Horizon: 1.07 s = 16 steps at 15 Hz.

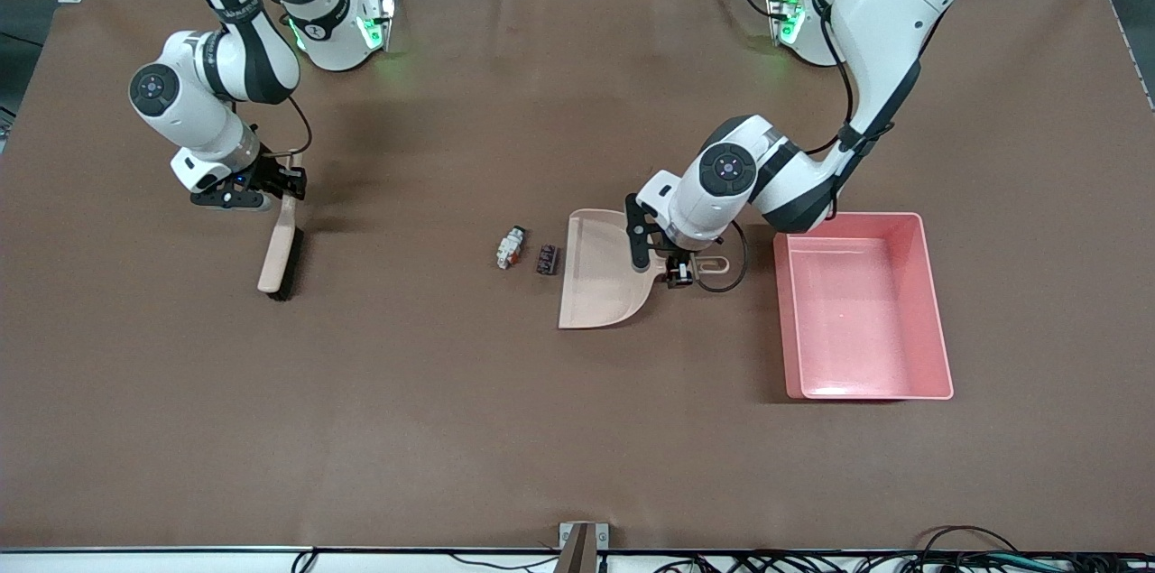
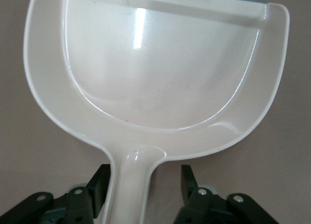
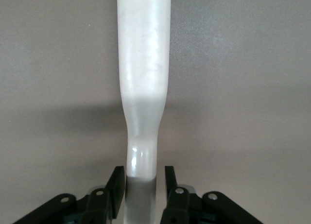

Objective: Clean e-waste and dump in bin
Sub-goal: 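Grasp the dustpan handle with the left gripper while the right gripper grasps the brush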

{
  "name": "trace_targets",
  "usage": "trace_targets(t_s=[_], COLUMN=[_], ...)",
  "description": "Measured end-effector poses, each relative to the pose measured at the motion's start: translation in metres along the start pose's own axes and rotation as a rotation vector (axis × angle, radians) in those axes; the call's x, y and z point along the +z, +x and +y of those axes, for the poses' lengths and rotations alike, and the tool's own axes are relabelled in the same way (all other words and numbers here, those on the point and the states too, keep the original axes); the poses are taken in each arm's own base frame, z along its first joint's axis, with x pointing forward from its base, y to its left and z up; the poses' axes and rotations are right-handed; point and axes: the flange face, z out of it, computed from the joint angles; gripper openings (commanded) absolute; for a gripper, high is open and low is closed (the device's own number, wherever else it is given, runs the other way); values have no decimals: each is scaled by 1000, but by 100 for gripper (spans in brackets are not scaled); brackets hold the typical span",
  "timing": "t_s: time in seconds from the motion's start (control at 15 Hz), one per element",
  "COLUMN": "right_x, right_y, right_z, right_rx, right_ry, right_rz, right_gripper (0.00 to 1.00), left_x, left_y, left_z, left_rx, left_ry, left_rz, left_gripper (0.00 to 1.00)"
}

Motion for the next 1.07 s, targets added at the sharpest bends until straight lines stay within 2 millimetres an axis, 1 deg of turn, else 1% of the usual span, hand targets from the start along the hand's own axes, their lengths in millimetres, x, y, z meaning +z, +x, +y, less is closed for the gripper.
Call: trace_targets(t_s=[0.07, 0.13, 0.2, 0.33, 0.53, 0.67, 0.8, 0.93, 1.07], right_x=[0, 1, 2, 3, 2, -1, -7, -14, -18], right_y=[0, 0, 0, 0, 2, 6, 14, 22, 25], right_z=[0, 0, 0, 0, 0, 0, -4, -20, -49], right_rx=[0, 0, 0, 0, 0, 1, 11, 24, 34], right_ry=[0, 0, 0, 0, 0, 0, 1, 12, 52], right_rz=[-1, -1, 0, 3, 8, 16, 6, -16, -22], right_gripper=[2, 0, 0, 0, 0, 0, 0, 0, 0], left_x=[1, 2, 2, 3, 1, 0, -3, -8, -12], left_y=[1, 1, 2, 3, 5, 5, 6, 7, 7], left_z=[1, 1, 1, -1, -6, -8, -11, -15, -20], left_rx=[8, 23, 37, 49, 83, 98, 100, 97, 93], left_ry=[2, 9, 17, 26, 34, 36, 43, 49, 38], left_rz=[-3, -10, -16, -19, -13, -12, -8, -8, -33], left_gripper=[50, 45, 40, 34, 18, 11, 6, 3, 2])
